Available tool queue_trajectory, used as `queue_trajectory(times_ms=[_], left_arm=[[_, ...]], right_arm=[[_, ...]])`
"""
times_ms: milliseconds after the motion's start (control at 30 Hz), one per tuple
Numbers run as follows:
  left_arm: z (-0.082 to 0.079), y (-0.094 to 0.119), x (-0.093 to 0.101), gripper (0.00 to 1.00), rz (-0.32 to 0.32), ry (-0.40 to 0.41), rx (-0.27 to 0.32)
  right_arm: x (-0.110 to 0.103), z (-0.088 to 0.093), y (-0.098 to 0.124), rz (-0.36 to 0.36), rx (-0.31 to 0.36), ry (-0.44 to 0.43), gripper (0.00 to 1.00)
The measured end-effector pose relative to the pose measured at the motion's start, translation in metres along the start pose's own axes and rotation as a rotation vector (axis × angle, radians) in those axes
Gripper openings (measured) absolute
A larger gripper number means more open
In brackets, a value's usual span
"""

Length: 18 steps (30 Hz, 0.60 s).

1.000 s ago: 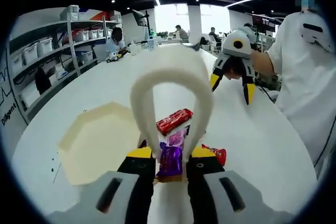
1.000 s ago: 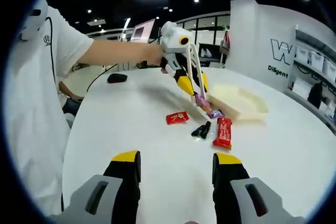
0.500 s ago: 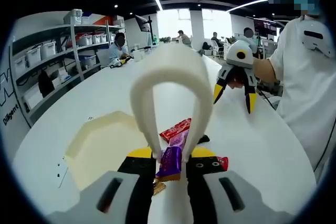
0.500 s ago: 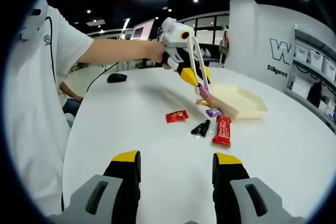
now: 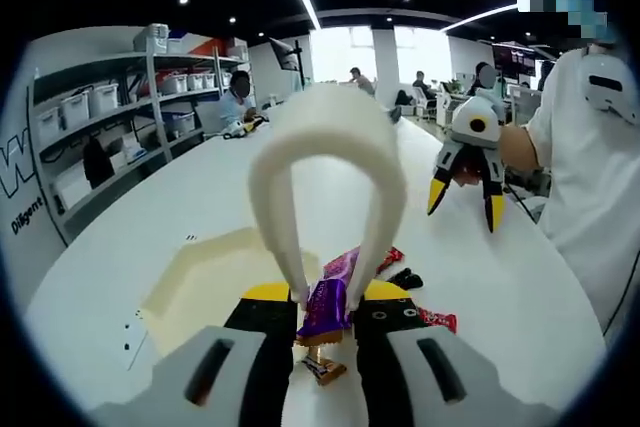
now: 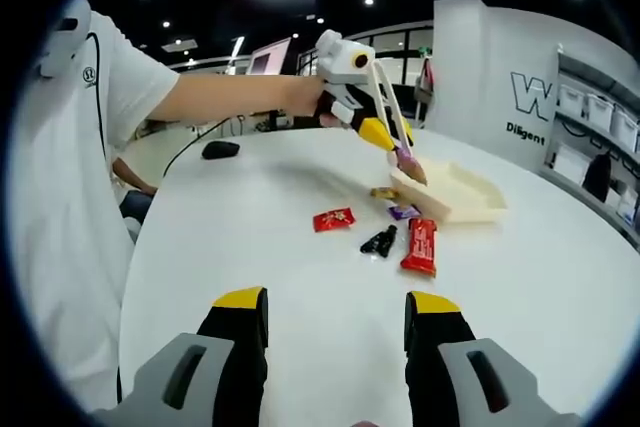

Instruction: Place the target food into the container with the food tongs after gripping and lifting it, then release it inside without dropping or visibly crushing the food.

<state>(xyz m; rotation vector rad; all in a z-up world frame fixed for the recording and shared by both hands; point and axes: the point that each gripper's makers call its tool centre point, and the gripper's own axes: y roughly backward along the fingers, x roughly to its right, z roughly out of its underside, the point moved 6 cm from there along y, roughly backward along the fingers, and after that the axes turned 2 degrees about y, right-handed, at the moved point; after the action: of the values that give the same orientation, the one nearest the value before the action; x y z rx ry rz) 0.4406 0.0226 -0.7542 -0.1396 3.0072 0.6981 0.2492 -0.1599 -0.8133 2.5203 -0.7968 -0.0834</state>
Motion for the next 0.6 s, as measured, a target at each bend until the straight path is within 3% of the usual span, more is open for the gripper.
queue_trajectory(times_ms=[600], left_arm=[[0.009, -0.011, -0.069, 0.2, -0.144, 0.062, 0.023]], right_arm=[[0.002, -0.006, -0.001, 0.006, 0.005, -0.004, 0.52]])
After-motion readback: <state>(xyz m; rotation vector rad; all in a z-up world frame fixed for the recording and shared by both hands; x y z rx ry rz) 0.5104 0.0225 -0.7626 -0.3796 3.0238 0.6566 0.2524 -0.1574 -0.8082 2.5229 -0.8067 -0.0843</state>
